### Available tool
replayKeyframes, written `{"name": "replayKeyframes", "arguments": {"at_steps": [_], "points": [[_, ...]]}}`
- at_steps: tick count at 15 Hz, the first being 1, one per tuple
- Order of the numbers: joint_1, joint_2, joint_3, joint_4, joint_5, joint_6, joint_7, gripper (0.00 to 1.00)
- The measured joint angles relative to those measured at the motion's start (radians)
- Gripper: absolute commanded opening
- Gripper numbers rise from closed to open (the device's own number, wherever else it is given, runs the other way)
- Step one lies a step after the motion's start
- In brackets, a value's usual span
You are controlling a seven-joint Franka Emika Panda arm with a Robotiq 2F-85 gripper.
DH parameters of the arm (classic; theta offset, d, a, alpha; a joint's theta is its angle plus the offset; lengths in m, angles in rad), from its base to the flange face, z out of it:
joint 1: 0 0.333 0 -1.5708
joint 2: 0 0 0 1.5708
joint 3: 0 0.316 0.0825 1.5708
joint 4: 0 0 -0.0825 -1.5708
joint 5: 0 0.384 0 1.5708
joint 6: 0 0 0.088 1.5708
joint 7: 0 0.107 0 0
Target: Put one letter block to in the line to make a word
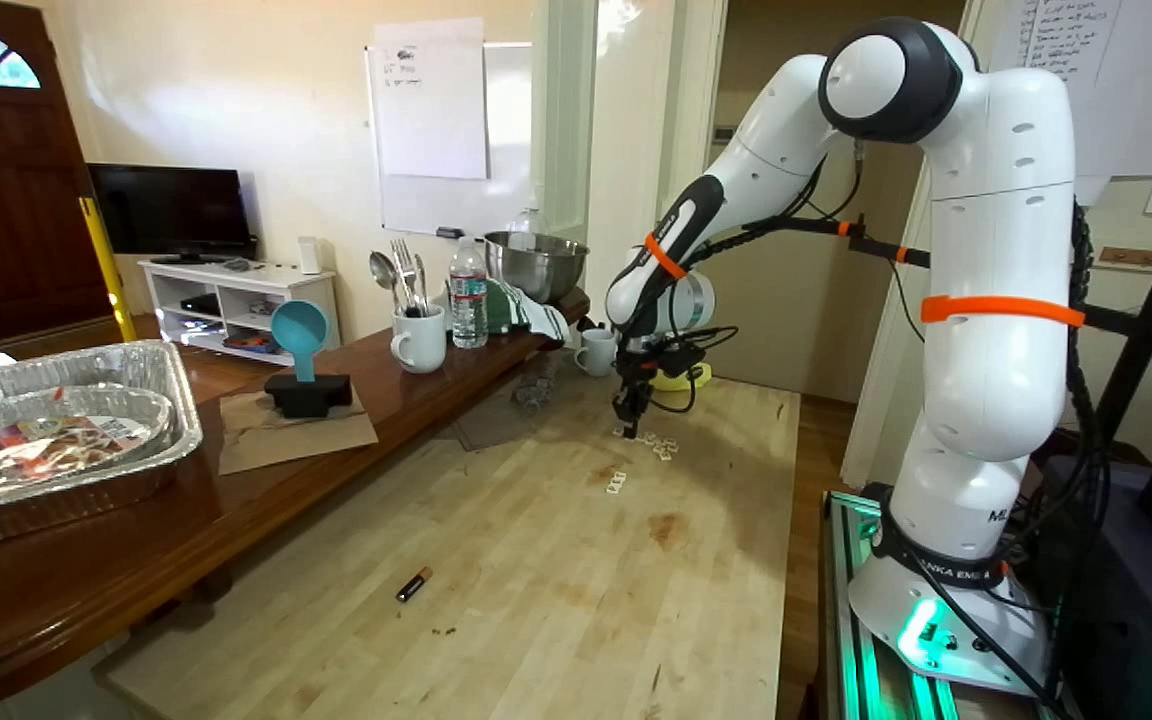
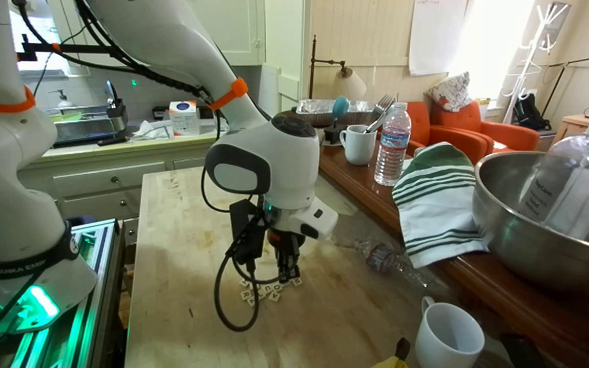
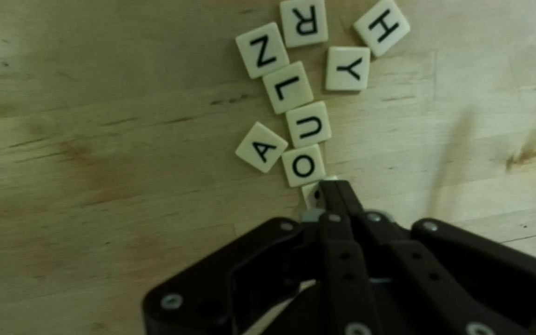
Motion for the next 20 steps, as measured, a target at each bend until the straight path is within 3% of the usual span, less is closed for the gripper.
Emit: {"name": "replayKeyframes", "arguments": {"at_steps": [7, 20], "points": [[0.001, -0.001, 0.007, 0.002, -0.031, -0.012, -0.050, 0.00], [0.038, -0.018, 0.040, -0.013, -0.281, -0.051, -0.332, 0.00]]}}
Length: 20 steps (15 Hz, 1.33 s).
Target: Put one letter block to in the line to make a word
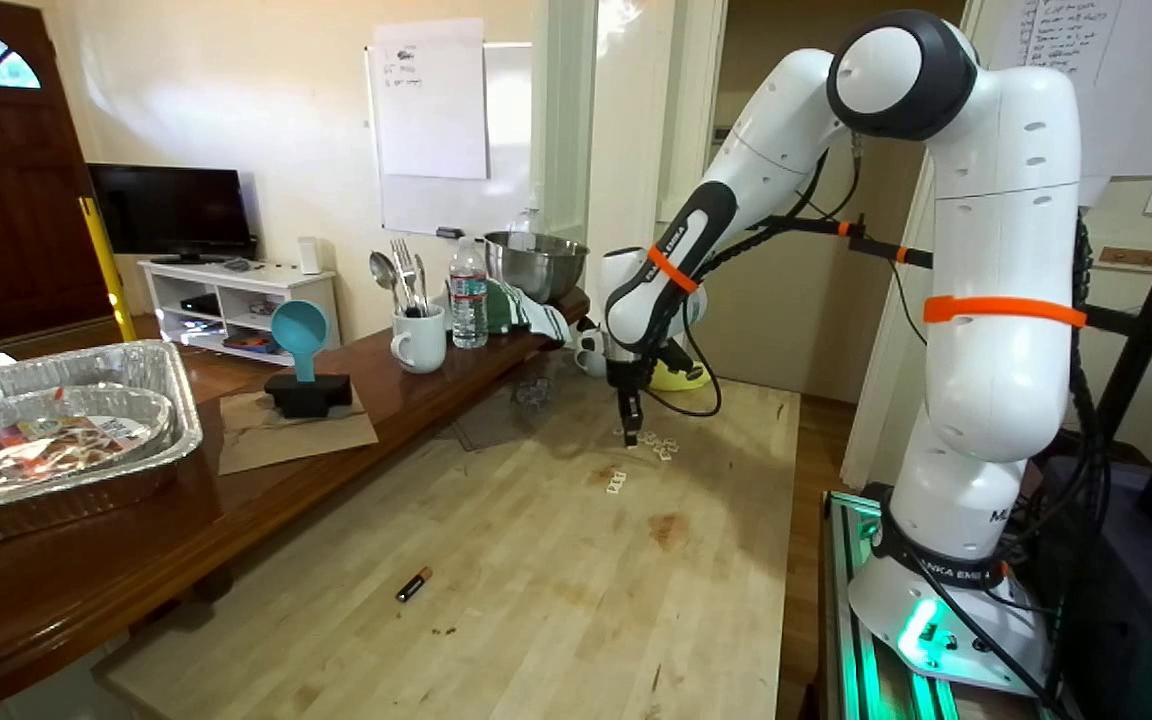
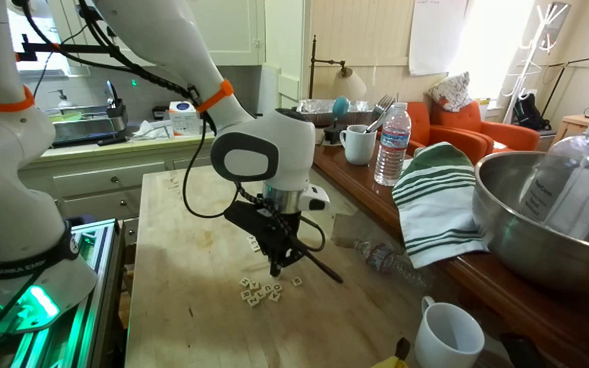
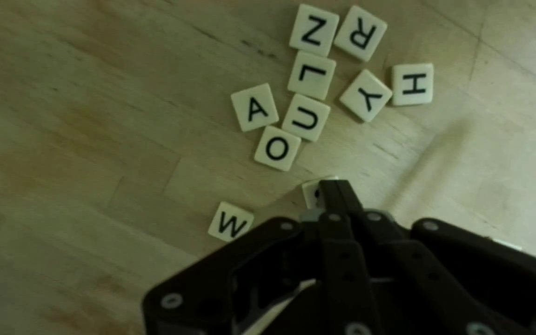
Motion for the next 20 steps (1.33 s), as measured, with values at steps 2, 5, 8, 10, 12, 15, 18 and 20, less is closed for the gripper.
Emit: {"name": "replayKeyframes", "arguments": {"at_steps": [2, 5, 8, 10, 12, 15, 18, 20], "points": [[0.017, -0.008, 0.003, -0.012, -0.041, 0.000, -0.024, 0.00], [0.042, -0.021, 0.004, -0.033, -0.100, 0.000, -0.044, 0.00], [0.059, -0.030, 0.004, -0.045, -0.126, -0.001, -0.042, 0.00], [0.070, -0.035, 0.004, -0.050, -0.126, -0.013, -0.026, 0.00], [0.079, -0.041, 0.007, -0.051, -0.120, -0.027, 0.007, 0.00], [0.086, -0.059, 0.010, -0.051, -0.109, -0.030, 0.066, 0.00], [0.086, -0.083, 0.012, -0.051, -0.074, -0.031, 0.132, 0.00], [0.086, -0.091, 0.012, -0.050, -0.047, -0.038, 0.201, 0.00]]}}
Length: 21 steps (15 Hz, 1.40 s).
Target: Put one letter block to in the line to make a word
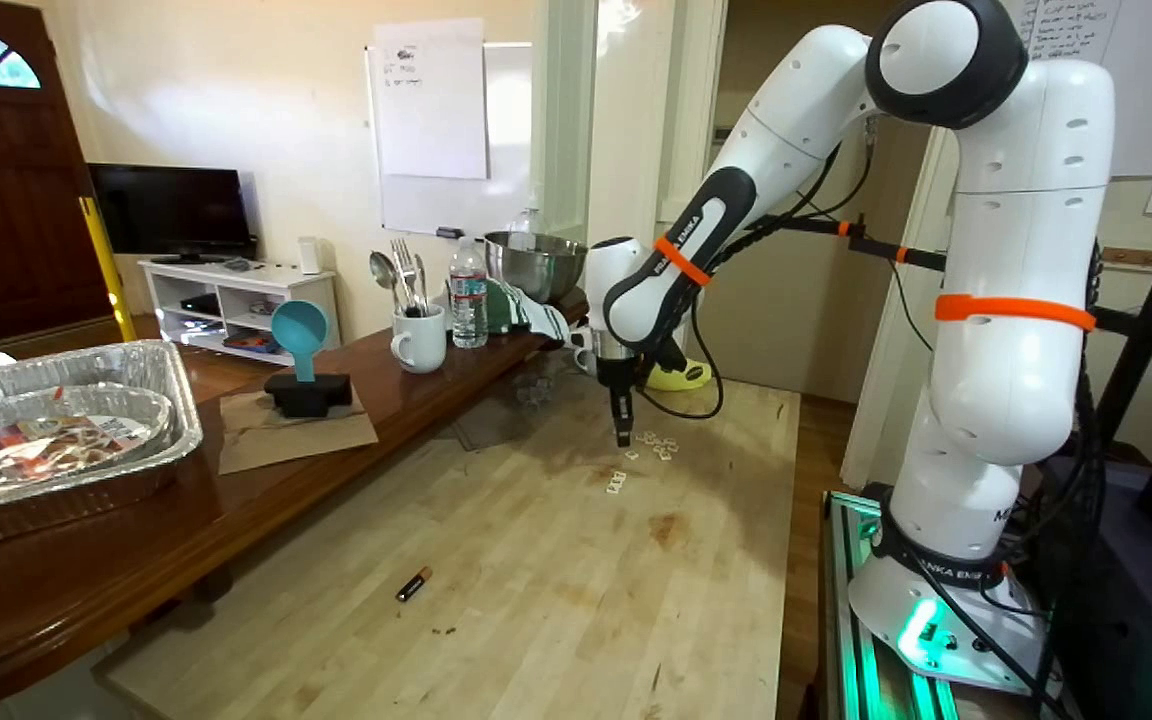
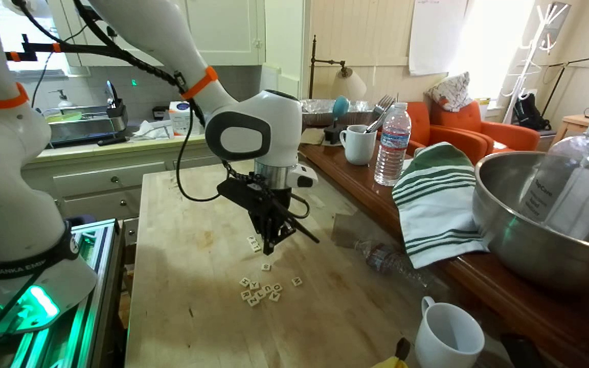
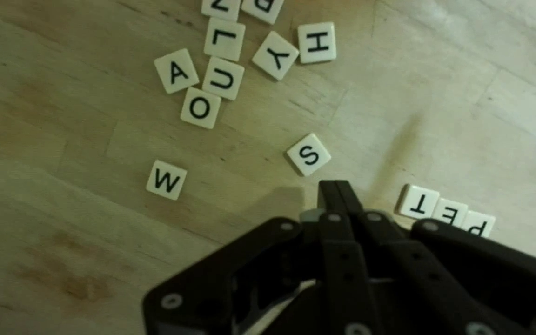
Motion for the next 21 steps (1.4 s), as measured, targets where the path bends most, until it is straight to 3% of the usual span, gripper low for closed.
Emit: {"name": "replayKeyframes", "arguments": {"at_steps": [12, 21], "points": [[-0.005, 0.000, -0.033, 0.000, 0.124, 0.001, 0.464, 0.00], [-0.008, 0.009, -0.095, -0.006, 0.130, 0.013, 0.800, 0.00]]}}
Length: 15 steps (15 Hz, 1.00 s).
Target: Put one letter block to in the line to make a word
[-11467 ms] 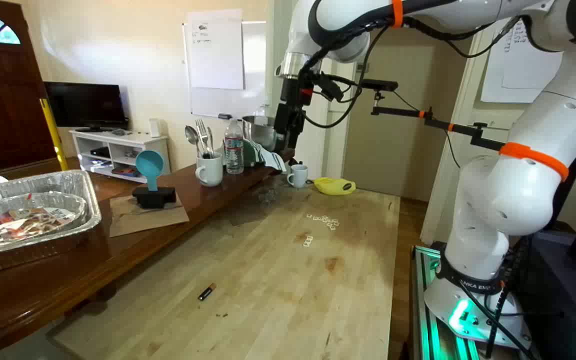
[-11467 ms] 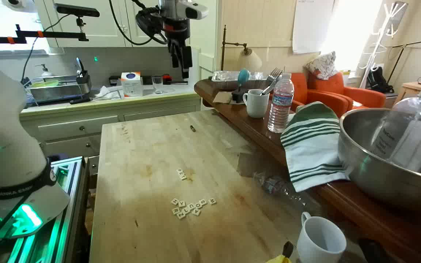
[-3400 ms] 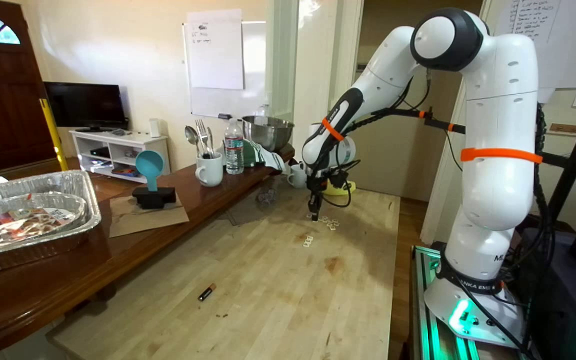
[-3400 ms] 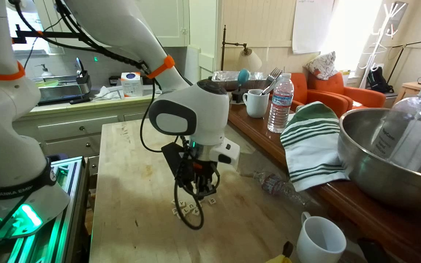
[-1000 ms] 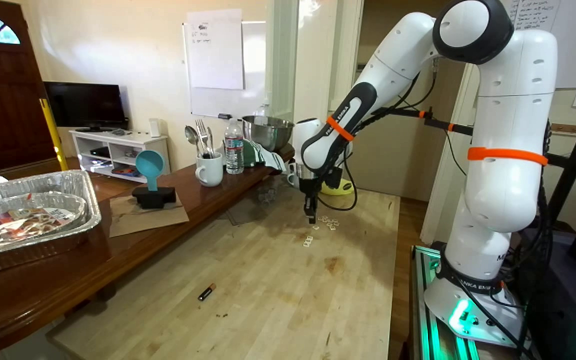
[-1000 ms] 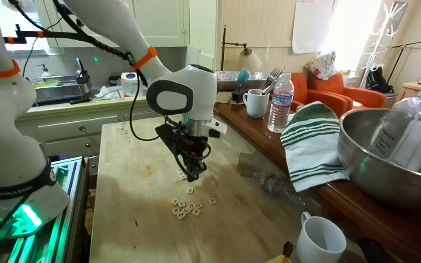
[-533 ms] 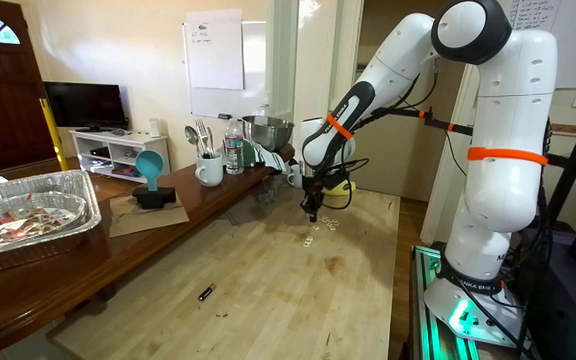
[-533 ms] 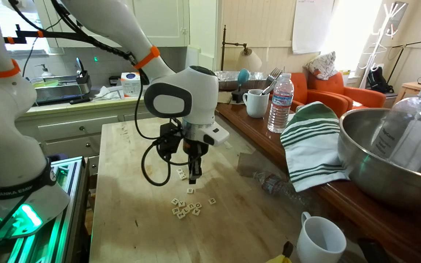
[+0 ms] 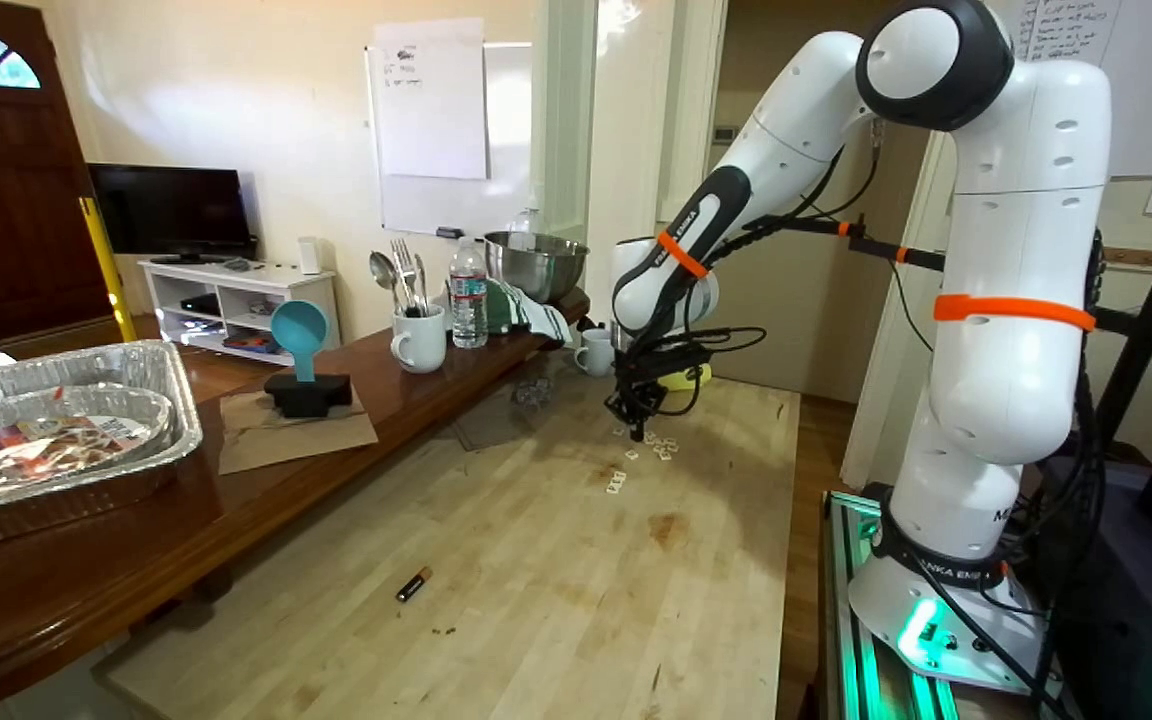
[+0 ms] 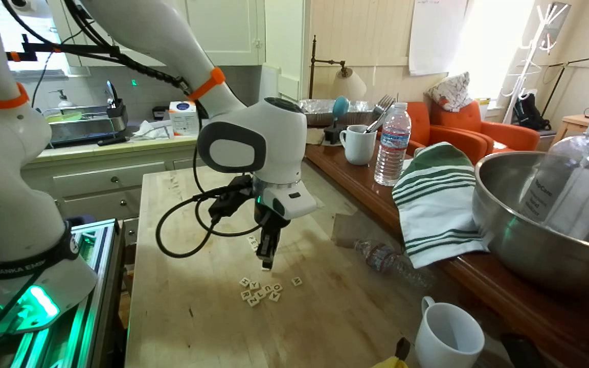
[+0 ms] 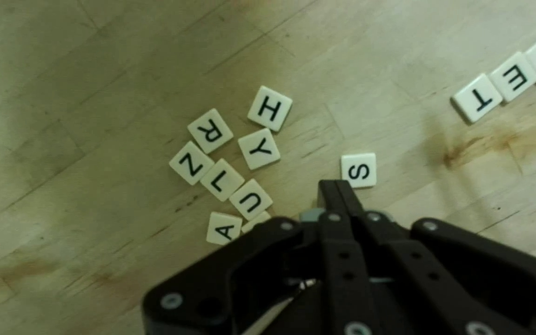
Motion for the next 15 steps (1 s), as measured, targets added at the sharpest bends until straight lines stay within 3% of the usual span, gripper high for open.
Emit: {"name": "replayKeyframes", "arguments": {"at_steps": [6, 15], "points": [[0.003, 0.017, 0.000, -0.002, 0.027, 0.007, 0.087, 0.00], [0.008, 0.045, 0.007, -0.007, 0.087, 0.054, 0.107, 0.00]]}}
